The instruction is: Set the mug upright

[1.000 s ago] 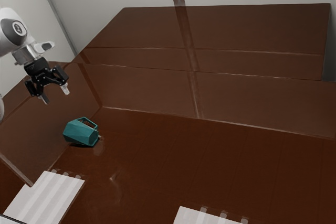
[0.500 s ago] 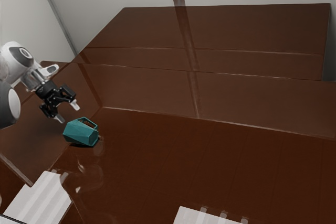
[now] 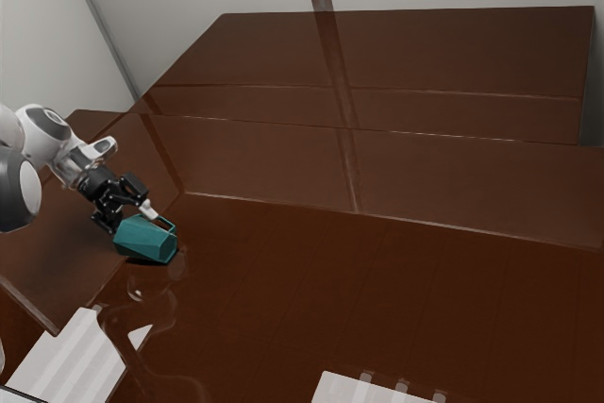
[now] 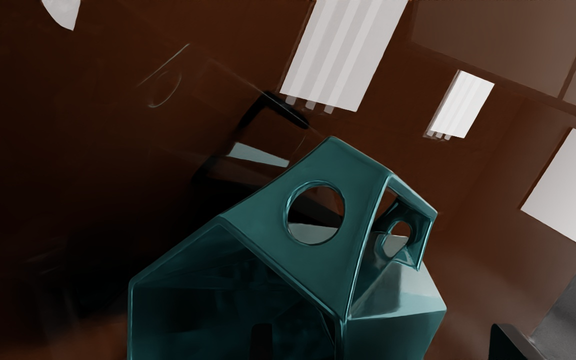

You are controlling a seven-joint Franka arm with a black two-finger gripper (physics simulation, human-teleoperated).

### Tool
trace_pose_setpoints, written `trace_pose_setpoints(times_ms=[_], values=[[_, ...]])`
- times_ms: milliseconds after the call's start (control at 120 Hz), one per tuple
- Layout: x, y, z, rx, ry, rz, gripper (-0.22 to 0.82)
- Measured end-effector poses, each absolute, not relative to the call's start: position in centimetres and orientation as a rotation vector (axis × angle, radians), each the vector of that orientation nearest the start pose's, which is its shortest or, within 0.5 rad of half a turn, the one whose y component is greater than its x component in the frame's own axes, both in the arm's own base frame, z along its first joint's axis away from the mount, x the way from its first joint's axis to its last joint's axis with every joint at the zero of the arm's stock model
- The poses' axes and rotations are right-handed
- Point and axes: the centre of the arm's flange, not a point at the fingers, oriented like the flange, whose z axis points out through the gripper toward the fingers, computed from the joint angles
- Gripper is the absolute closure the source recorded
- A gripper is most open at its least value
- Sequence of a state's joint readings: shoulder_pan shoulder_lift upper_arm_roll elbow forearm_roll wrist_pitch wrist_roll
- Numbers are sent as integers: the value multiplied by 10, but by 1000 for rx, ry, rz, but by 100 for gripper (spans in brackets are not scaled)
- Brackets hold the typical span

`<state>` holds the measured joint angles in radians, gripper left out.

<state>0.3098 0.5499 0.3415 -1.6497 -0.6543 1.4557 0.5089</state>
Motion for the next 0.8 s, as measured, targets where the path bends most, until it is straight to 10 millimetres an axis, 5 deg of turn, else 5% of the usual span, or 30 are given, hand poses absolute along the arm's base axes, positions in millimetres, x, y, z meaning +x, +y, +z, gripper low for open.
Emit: trace_pose_setpoints(times_ms=[125,267,625,800], values=[[537,287,290,2329,360,-376,50],[552,272,302,2341,303,-349,66],[568,254,316,2360,271,-351,76],[575,221,371,2477,169,-294,78]])
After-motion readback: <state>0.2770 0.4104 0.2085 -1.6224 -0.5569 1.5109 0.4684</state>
